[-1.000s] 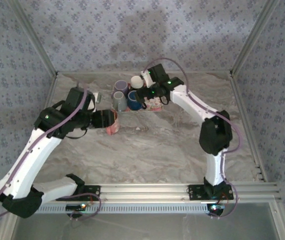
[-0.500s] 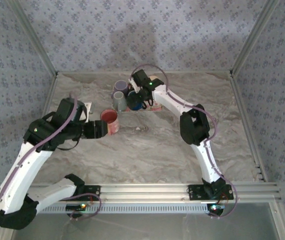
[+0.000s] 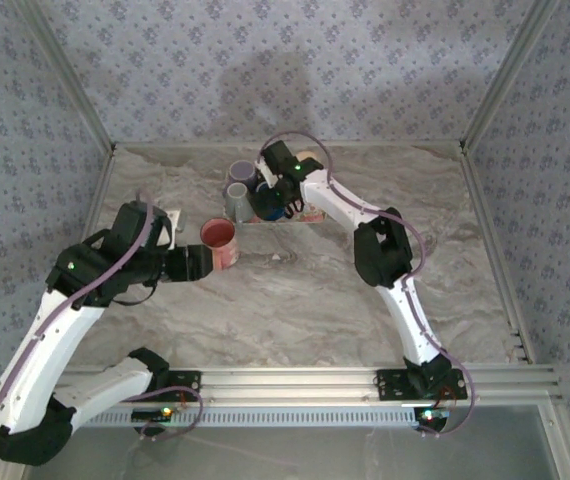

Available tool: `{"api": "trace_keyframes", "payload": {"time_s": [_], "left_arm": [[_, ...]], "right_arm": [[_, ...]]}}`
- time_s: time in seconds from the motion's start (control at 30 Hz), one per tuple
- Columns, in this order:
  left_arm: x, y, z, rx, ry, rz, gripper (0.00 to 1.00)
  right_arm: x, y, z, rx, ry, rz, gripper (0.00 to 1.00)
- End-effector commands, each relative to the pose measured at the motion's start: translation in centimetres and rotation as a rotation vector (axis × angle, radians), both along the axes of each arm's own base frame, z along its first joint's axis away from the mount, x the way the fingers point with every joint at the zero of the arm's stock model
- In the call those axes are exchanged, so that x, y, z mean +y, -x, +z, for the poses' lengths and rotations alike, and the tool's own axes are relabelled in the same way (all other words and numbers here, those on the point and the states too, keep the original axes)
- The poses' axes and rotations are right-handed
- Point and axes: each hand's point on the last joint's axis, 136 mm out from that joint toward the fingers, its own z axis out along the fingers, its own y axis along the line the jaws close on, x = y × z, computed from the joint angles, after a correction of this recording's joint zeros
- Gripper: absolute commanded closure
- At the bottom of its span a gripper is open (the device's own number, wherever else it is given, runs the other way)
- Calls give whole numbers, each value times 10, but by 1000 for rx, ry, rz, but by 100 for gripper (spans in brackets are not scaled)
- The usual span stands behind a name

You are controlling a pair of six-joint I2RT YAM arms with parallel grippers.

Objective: Turn the mug right side up

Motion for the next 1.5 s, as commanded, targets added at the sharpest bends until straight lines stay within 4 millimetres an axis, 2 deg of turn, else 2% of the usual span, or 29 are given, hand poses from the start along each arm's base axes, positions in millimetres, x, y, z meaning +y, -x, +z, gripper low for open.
{"api": "trace_keyframes", "payload": {"time_s": [0.0,0.33,0.5,0.67,0.8,0.87,1.0,1.2,1.47], "left_arm": [[1,1,1,1,8,3,30],[7,6,-1,16,-3,-2,30],[7,8,-3,29,2,-8,31],[7,6,-3,30,2,-3,31],[6,4,-2,26,8,3,30],[5,2,-1,24,14,5,30],[3,-1,1,14,37,19,31],[1,-6,5,-9,79,57,31],[-5,-15,15,-36,135,81,32]], "right_arm": [[7,-5,-8,31,-23,-3,0],[10,-19,-22,43,-53,-29,0],[12,-22,-30,57,-75,-41,4],[18,-20,-34,65,-76,-19,13],[18,-17,-29,67,-76,-14,25],[16,-15,-23,63,-74,-13,28],[8,-12,4,22,-92,-35,32],[-5,-10,81,-114,-303,-160,35],[-32,40,140,-128,-469,-273,40]]}}
